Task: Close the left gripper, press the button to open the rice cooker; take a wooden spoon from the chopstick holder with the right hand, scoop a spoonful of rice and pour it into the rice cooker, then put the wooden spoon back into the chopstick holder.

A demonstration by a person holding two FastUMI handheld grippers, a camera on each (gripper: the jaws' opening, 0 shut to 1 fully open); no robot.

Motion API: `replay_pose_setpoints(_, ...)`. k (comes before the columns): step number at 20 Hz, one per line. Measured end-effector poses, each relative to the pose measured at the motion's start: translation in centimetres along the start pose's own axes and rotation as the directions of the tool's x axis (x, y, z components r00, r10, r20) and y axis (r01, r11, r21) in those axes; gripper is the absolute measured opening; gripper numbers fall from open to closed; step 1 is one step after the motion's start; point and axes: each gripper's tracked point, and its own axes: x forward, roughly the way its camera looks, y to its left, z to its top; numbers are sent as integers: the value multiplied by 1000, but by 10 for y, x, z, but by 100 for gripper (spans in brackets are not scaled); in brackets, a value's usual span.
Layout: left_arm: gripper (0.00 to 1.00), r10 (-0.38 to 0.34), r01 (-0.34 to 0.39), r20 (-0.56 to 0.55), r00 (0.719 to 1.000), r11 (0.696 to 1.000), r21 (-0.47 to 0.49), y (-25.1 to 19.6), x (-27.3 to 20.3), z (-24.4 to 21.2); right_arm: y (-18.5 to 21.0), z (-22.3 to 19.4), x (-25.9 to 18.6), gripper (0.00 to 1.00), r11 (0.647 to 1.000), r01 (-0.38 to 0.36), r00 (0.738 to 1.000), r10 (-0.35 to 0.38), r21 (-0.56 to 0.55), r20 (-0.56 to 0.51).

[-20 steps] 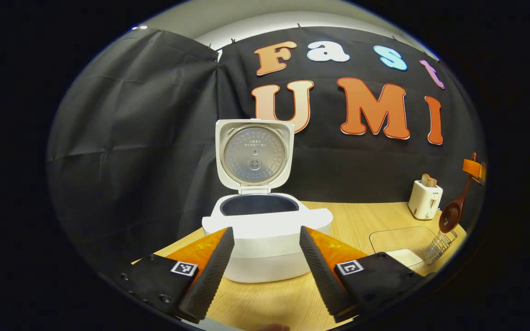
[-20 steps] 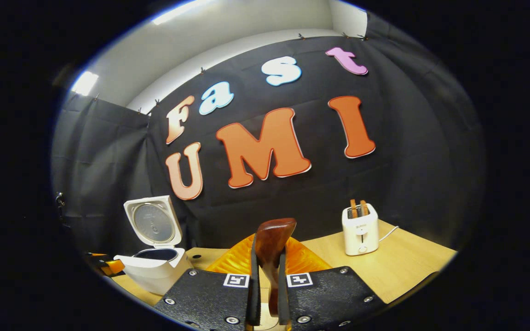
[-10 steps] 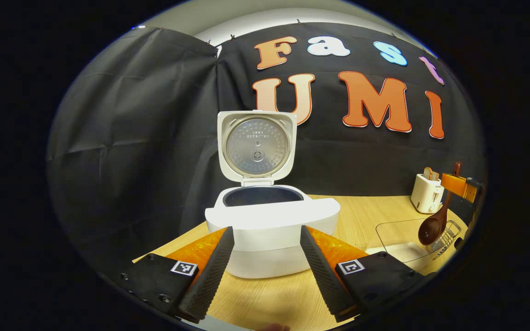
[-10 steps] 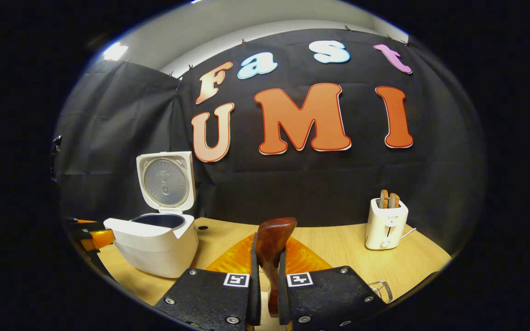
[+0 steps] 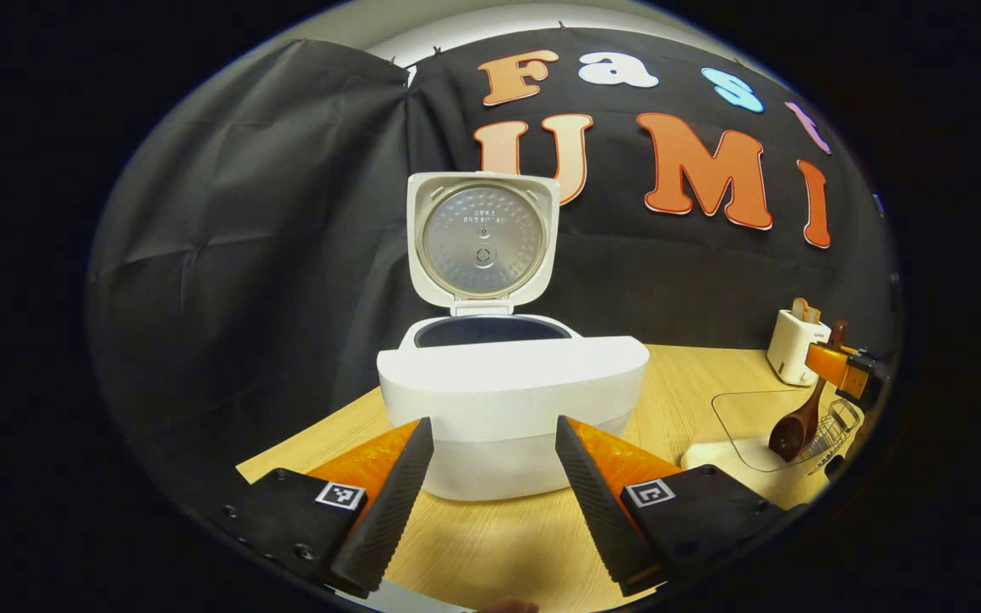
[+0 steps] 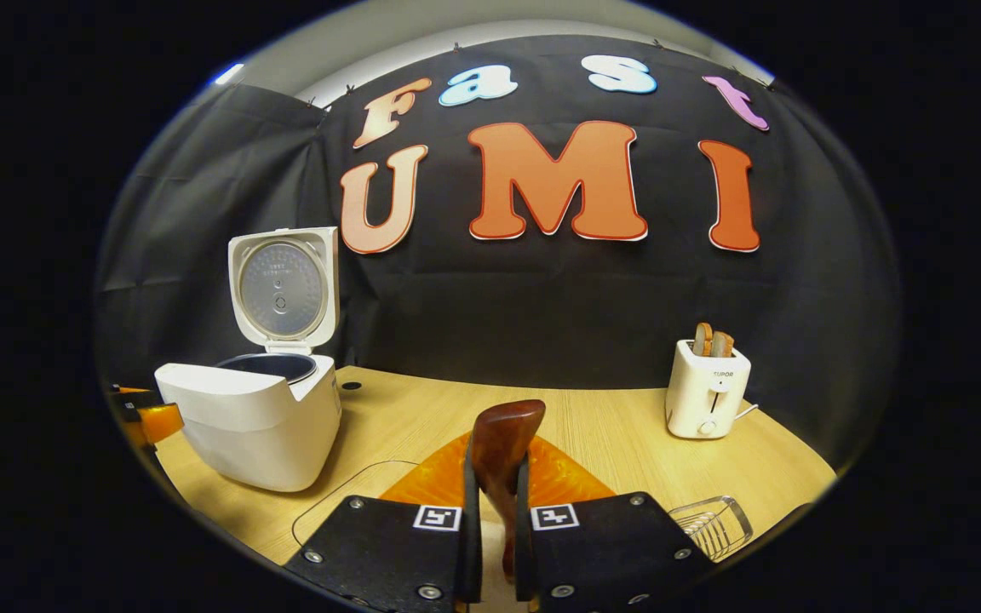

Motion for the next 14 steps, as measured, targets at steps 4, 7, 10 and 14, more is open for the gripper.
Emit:
replay_pose_setpoints(4,92,-4,4,-13,1000,1000,-18,0,-1,-5,14,-9,3,15,997,-15,1000,16,81,-16)
replay_pose_setpoints(7,95,-5,5,-14,1000,1000,-21,0,-1,-8,20,-11,2,16,989,-12,1000,15,151,-19)
replay_pose_setpoints(10,92,-9,8,-26,1000,1000,-25,-2,1,-11,18,-14,3,16,966,-2,999,12,257,-34)
replay_pose_setpoints(14,95,-12,11,-50,999,999,-34,-3,5,-19,-3,-21,10,16,884,46,997,-11,465,-77)
